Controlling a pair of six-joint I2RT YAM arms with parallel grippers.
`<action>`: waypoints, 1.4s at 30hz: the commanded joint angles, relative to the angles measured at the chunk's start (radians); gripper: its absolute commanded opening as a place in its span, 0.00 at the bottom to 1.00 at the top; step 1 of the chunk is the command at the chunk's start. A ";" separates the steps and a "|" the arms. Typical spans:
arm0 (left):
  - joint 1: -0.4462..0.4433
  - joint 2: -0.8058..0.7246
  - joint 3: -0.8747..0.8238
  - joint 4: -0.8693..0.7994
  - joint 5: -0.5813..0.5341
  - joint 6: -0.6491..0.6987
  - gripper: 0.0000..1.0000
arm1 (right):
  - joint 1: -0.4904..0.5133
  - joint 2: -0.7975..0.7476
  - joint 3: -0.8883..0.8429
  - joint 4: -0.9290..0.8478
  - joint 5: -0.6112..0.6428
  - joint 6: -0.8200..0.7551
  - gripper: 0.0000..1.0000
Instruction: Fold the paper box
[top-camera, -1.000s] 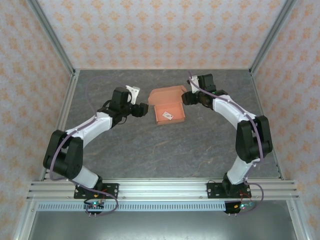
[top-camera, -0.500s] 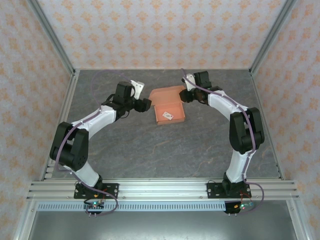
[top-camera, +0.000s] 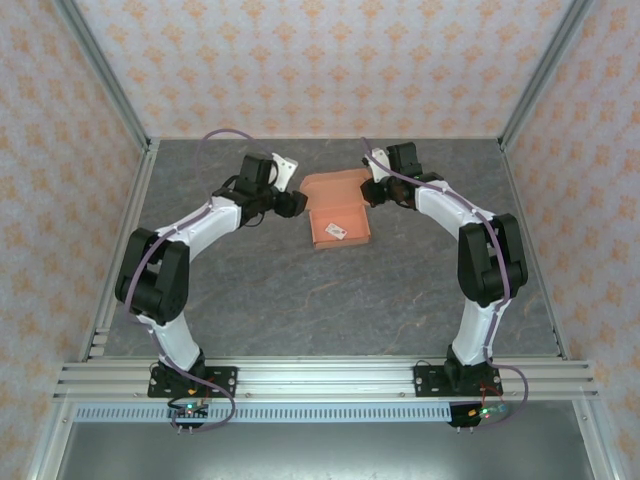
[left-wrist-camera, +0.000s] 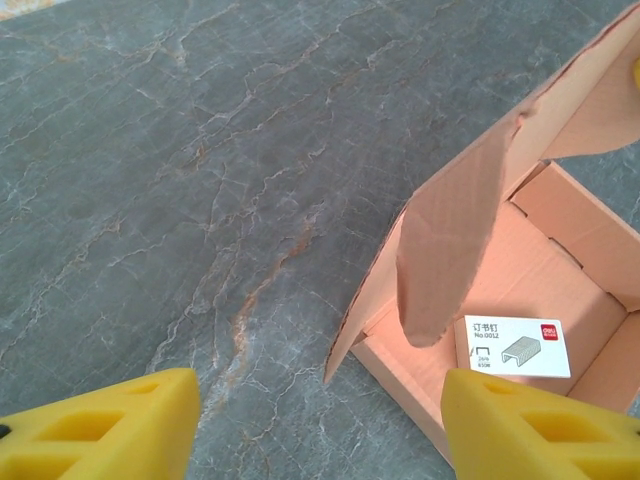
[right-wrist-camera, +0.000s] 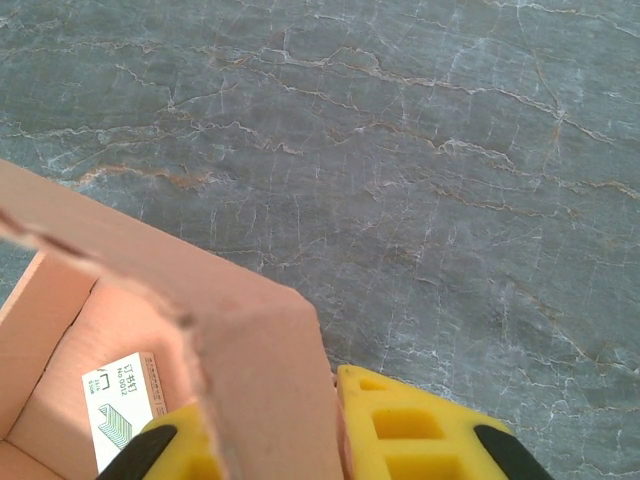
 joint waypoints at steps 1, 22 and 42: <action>-0.006 0.028 0.054 -0.037 0.026 0.035 0.65 | -0.003 0.000 0.037 -0.010 -0.008 -0.013 0.13; -0.006 0.172 0.192 -0.033 0.081 0.022 0.34 | -0.001 0.007 0.056 -0.027 -0.017 -0.011 0.09; -0.078 0.109 0.142 0.052 -0.130 -0.164 0.06 | 0.080 -0.003 0.070 -0.032 0.253 0.241 0.06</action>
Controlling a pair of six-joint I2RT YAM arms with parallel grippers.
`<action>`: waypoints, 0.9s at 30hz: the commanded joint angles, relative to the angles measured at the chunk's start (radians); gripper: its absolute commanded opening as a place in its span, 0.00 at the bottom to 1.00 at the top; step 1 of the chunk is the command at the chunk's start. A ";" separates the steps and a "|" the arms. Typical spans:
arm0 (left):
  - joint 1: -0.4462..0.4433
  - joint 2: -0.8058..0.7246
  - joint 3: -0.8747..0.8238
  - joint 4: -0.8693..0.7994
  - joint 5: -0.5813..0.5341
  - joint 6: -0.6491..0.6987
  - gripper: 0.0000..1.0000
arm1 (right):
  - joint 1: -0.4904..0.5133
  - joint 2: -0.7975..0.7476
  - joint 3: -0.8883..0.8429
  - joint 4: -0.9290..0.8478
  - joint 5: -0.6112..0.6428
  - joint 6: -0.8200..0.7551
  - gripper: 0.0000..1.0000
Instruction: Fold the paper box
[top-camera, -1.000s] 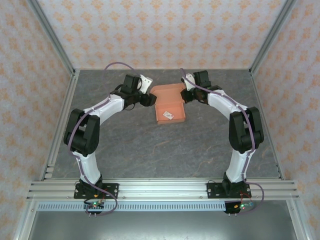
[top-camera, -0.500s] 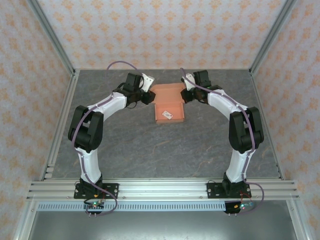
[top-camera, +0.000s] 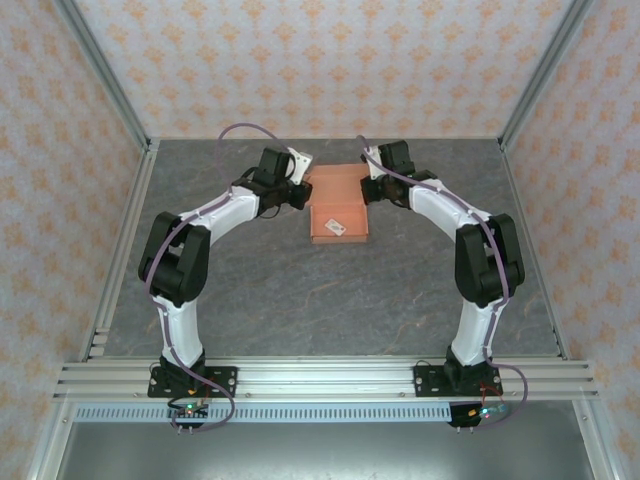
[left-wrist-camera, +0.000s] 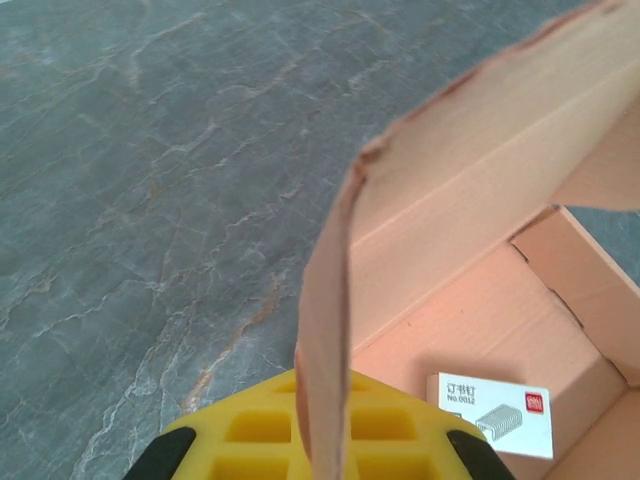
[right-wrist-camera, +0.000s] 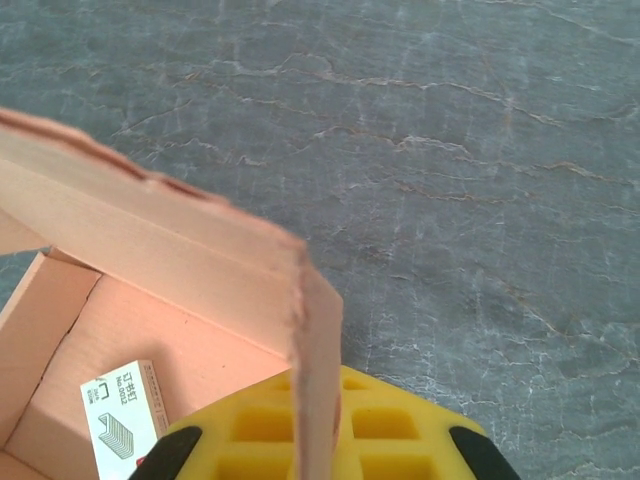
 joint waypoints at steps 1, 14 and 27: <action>-0.039 -0.059 -0.025 0.061 -0.132 -0.113 0.06 | 0.036 -0.009 0.030 0.005 0.113 0.135 0.06; -0.148 -0.108 -0.120 0.148 -0.509 -0.402 0.06 | 0.101 -0.041 -0.088 0.218 0.260 0.353 0.04; -0.250 -0.126 -0.222 0.285 -0.746 -0.406 0.05 | 0.120 -0.105 -0.248 0.417 0.280 0.333 0.03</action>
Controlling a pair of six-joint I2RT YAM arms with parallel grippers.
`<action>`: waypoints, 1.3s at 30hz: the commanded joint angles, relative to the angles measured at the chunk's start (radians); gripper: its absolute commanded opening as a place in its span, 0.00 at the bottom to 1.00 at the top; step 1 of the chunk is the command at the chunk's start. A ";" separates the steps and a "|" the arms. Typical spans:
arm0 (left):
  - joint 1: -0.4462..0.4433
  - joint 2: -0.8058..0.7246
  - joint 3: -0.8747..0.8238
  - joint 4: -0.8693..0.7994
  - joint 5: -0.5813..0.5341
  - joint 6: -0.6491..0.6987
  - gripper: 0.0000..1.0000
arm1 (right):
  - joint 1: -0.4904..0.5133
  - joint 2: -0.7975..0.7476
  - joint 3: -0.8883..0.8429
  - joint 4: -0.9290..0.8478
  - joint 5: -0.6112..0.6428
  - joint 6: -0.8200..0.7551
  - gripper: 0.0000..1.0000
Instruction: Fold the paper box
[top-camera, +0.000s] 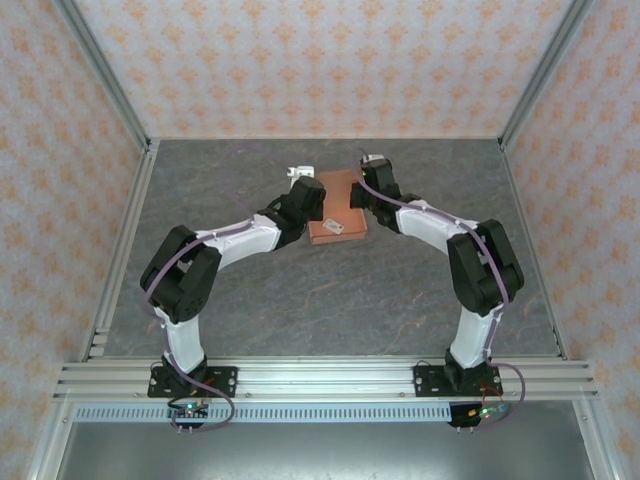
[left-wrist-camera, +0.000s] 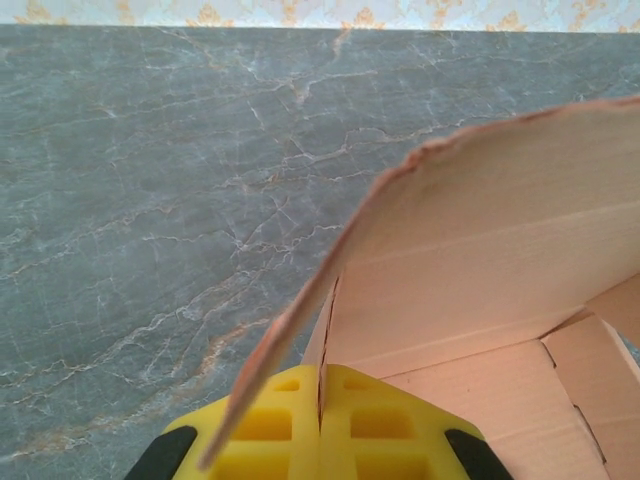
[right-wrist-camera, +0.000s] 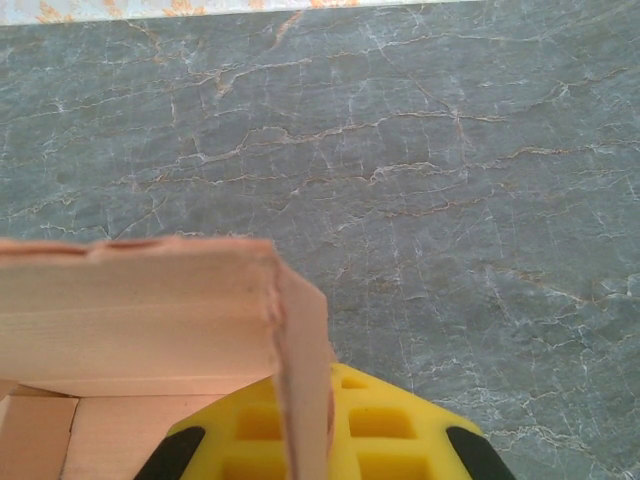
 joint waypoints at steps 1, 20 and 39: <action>-0.029 -0.043 -0.030 0.078 -0.130 -0.016 0.05 | 0.013 -0.056 -0.040 0.090 0.035 0.018 0.03; -0.115 -0.045 -0.099 0.086 -0.379 -0.163 0.07 | 0.029 -0.101 -0.173 0.215 0.075 0.001 0.03; -0.207 0.028 -0.217 0.268 -0.579 -0.210 0.07 | 0.037 -0.104 -0.319 0.389 0.061 -0.033 0.03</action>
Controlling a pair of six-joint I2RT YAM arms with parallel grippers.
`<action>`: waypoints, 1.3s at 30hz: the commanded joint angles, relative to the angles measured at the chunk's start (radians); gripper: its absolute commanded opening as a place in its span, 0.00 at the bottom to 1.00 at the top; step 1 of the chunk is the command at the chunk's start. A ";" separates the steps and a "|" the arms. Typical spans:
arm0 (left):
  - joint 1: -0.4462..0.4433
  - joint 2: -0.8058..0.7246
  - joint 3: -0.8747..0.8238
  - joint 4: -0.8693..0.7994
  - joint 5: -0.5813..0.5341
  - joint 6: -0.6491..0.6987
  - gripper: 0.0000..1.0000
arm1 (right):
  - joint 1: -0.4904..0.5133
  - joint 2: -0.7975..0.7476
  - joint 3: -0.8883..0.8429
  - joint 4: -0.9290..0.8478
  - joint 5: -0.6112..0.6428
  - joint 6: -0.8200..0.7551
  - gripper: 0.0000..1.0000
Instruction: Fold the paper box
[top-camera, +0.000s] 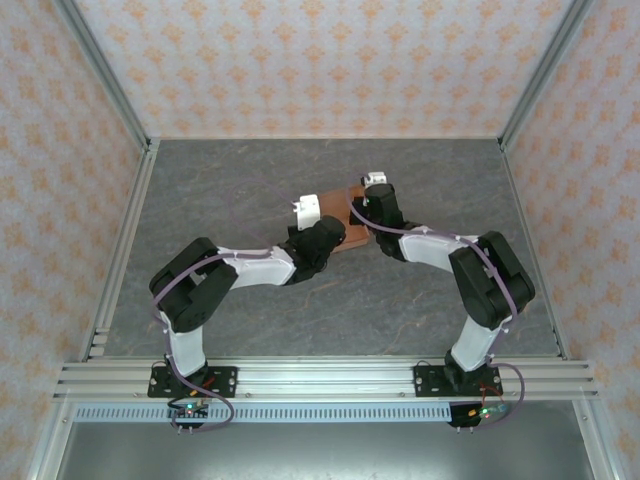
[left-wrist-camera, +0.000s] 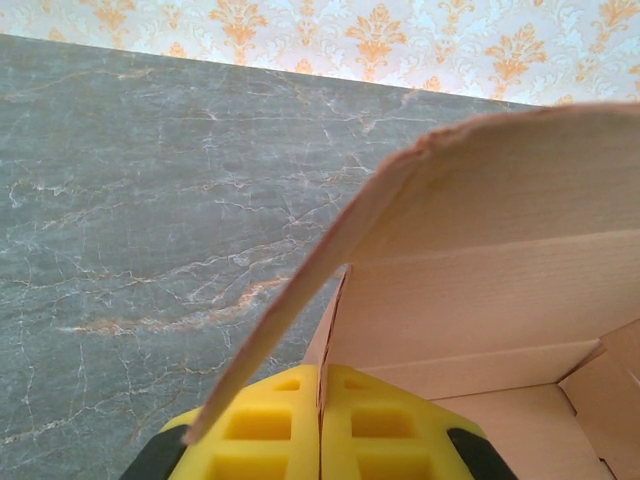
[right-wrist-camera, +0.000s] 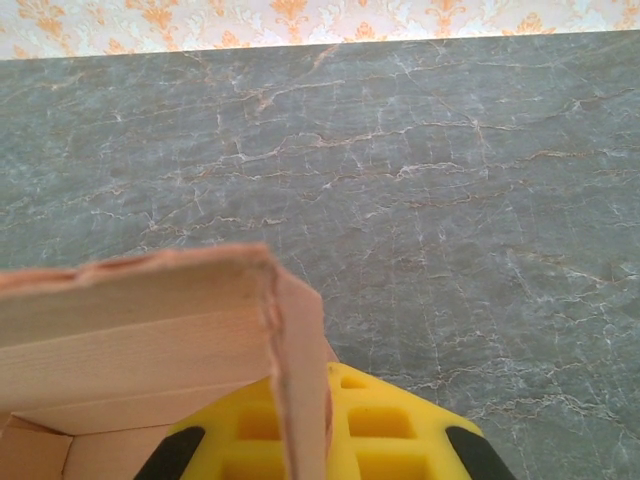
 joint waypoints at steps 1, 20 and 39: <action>-0.016 0.031 -0.027 0.055 -0.149 -0.018 0.07 | -0.009 -0.008 -0.040 0.058 0.025 -0.010 0.04; -0.074 0.116 -0.090 0.121 -0.248 0.020 0.14 | -0.008 0.004 -0.201 0.211 0.037 -0.030 0.08; -0.082 0.131 -0.091 0.109 -0.299 0.040 0.15 | -0.008 -0.022 -0.273 0.243 0.017 -0.005 0.33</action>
